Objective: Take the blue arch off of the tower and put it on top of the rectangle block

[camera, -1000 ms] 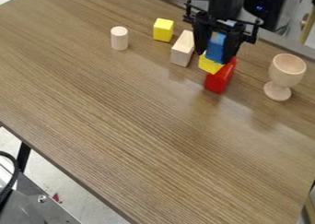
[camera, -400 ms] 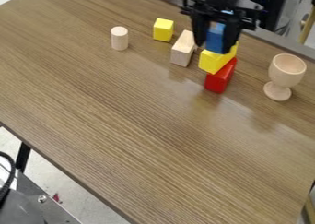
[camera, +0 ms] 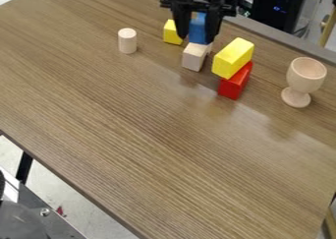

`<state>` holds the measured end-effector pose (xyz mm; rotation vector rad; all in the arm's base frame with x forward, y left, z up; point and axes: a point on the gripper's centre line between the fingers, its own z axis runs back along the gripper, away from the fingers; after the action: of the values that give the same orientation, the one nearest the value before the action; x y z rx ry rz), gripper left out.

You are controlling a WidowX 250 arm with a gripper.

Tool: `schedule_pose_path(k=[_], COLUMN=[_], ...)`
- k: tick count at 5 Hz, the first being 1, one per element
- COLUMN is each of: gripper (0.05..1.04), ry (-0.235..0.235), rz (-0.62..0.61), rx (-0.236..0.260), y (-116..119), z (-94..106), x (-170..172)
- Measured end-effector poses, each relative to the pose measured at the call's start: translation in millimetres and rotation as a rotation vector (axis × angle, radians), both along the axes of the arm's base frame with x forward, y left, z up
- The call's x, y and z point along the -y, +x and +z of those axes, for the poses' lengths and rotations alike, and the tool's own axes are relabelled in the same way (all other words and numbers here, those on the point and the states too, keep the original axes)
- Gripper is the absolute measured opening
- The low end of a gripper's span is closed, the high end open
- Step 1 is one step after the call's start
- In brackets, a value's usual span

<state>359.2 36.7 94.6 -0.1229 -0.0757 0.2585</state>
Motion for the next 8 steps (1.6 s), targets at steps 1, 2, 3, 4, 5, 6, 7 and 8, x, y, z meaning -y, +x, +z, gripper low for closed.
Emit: schedule_pose_path(k=[1,2,3,4,5,6,7,8], gripper=[0.562,0.562,0.562,0.562,0.562,0.563,0.562,0.562], ry=[0.005,0.014,0.032,0.049,0.059,0.064,0.067,0.078], rz=[0.008,0.001,-0.016,-0.017,-0.024,-0.035,-0.047,-0.052], rx=[-0.019,-0.034,-0.034,-0.027,-0.014,-0.015,-0.012,-0.007], y=[1.6,4.5,10.2,11.7,15.0,15.3,16.3,17.3], z=[-11.3,-21.7,-26.5,-25.9,-23.1,-23.1,-23.1,-23.1], x=[-6.5,-8.3,-6.8,-9.5,-10.0,-7.4,-2.7,-1.5])
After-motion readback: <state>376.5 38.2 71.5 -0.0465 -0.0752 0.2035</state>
